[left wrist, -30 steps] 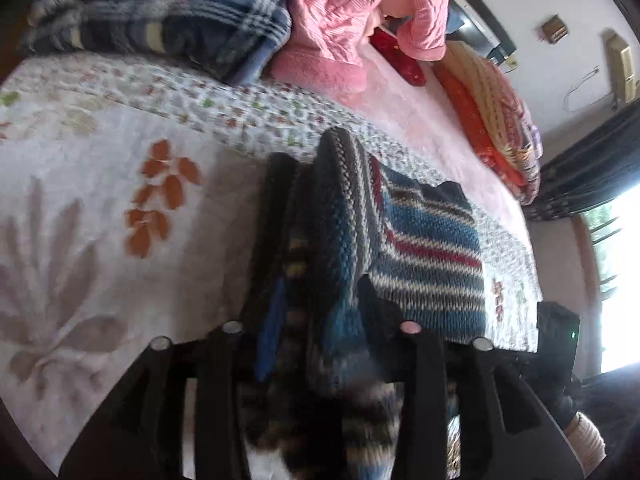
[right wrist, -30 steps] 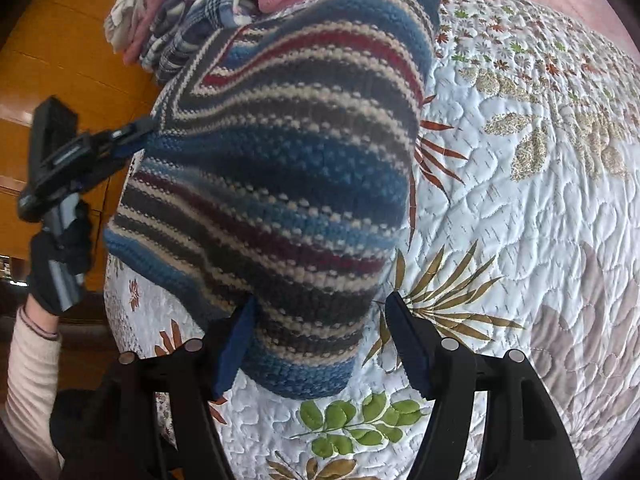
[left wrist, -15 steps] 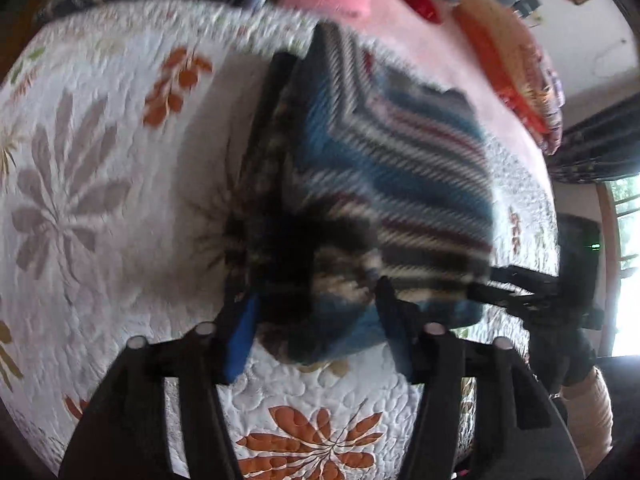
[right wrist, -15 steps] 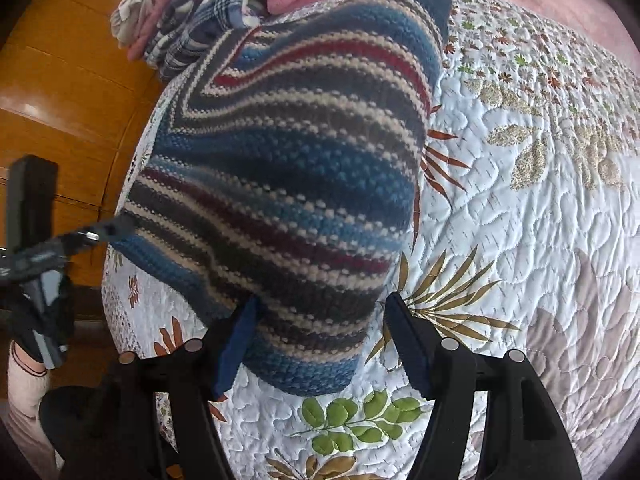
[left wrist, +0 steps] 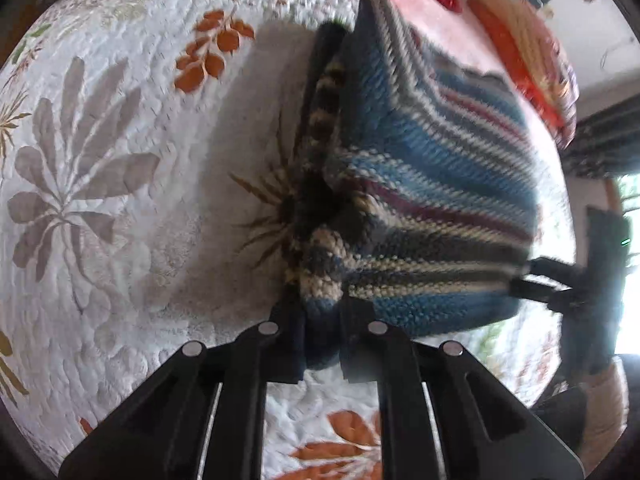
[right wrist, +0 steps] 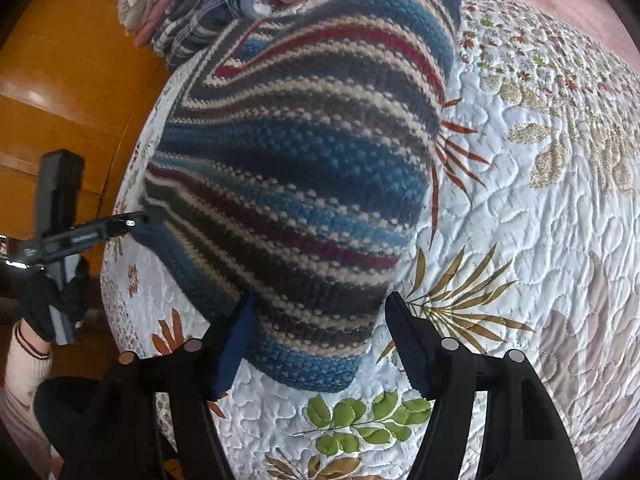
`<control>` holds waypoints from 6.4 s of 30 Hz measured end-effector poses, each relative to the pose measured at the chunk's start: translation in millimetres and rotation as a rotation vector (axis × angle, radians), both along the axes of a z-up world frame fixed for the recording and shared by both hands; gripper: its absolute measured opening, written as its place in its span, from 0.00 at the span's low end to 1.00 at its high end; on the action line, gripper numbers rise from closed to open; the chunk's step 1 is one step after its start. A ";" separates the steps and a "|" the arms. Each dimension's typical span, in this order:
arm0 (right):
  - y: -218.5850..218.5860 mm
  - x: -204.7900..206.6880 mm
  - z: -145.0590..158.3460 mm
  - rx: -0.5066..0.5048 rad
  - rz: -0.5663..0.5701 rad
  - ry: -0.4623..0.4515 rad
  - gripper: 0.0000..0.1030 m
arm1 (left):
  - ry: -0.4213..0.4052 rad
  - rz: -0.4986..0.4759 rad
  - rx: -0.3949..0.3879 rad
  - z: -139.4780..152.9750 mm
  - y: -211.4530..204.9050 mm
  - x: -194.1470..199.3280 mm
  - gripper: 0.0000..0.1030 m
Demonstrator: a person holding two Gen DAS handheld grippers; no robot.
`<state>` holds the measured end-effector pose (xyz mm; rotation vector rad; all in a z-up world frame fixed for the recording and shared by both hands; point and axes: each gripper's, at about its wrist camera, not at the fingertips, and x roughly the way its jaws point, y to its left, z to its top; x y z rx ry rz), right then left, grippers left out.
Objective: Fold small clothes
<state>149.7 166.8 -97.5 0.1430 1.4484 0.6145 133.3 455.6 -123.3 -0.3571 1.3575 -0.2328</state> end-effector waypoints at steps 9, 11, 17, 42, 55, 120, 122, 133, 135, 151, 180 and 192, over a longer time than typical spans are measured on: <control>-4.6 3.4 7.3 0.001 -0.004 -0.013 0.66 | -0.066 0.004 -0.092 33.3 10.6 1.8 0.49; -10.6 8.4 14.7 0.020 -0.026 -0.023 0.66 | -0.099 0.021 -0.183 44.6 18.4 3.1 0.58; -32.8 24.6 23.4 0.093 -0.119 -0.021 0.70 | -0.144 0.050 -0.207 55.1 14.4 26.0 0.77; -7.3 100.1 -35.8 0.360 -0.237 0.064 0.80 | -0.076 -0.181 -0.188 -31.6 -47.1 119.4 0.55; -69.4 38.5 50.2 0.299 -0.101 -0.022 0.56 | -0.157 -0.152 -0.401 15.5 -104.3 45.1 0.38; -174.7 -300.2 109.9 -0.373 -0.378 -0.310 0.96 | -0.204 -0.036 0.250 80.1 -243.0 -252.0 0.89; -171.5 -310.9 108.4 -0.386 -0.381 -0.308 0.96 | -0.203 -0.040 0.281 80.2 -246.7 -259.9 0.89; -162.5 -334.8 121.3 -0.350 -0.419 -0.344 0.96 | -0.197 -0.009 0.321 85.6 -249.5 -296.9 0.91; -161.3 -338.5 125.5 -0.356 -0.431 -0.358 0.96 | -0.196 -0.001 0.347 88.2 -248.6 -300.3 0.91; -142.0 -359.0 135.8 -0.457 -0.401 -0.373 0.96 | -0.251 0.016 0.431 112.5 -247.6 -310.6 0.91; -174.2 -355.1 150.1 -0.381 -0.449 -0.360 0.96 | -0.296 -0.020 0.526 132.2 -277.4 -312.9 0.91; -176.2 -353.6 146.8 -0.382 -0.450 -0.355 0.96 | -0.289 -0.021 0.536 128.5 -279.2 -312.1 0.91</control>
